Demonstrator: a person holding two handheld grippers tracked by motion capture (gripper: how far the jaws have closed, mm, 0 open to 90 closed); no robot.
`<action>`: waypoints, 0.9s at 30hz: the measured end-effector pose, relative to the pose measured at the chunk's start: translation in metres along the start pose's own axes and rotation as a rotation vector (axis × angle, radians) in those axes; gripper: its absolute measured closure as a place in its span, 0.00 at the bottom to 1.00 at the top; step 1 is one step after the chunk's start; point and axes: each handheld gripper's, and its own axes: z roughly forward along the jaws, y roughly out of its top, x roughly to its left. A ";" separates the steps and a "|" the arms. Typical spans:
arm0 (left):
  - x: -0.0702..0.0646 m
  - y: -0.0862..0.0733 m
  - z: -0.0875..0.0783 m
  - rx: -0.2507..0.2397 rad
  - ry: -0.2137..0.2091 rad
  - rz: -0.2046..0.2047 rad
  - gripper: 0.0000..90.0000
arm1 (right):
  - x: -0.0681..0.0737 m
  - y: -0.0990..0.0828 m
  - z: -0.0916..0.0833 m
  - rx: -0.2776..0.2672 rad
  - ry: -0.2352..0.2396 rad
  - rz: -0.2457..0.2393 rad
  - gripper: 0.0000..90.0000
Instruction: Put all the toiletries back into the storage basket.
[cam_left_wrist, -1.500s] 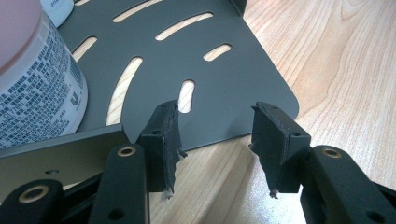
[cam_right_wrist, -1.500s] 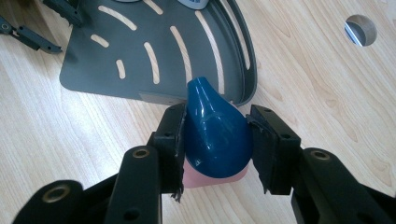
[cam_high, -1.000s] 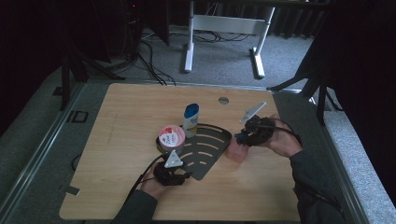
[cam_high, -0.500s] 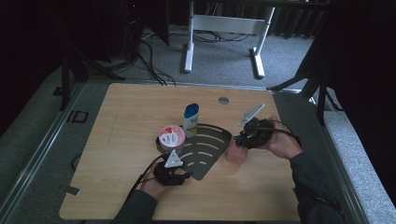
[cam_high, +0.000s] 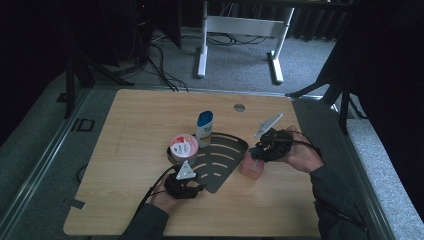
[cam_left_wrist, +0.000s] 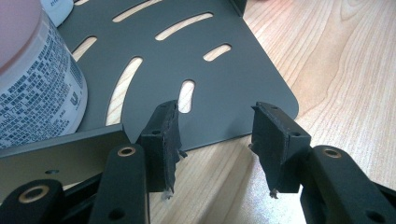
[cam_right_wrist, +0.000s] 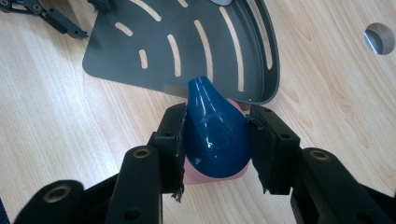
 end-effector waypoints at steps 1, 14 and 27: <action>0.000 0.000 0.000 0.000 0.000 0.000 0.57 | 0.001 0.000 0.000 0.000 -0.001 0.000 0.65; 0.000 0.000 0.000 0.000 -0.001 -0.001 0.57 | 0.011 0.003 0.000 -0.003 0.024 -0.027 0.65; 0.000 0.000 0.000 0.001 -0.001 -0.001 0.57 | 0.023 0.008 0.000 -0.010 0.056 -0.067 0.65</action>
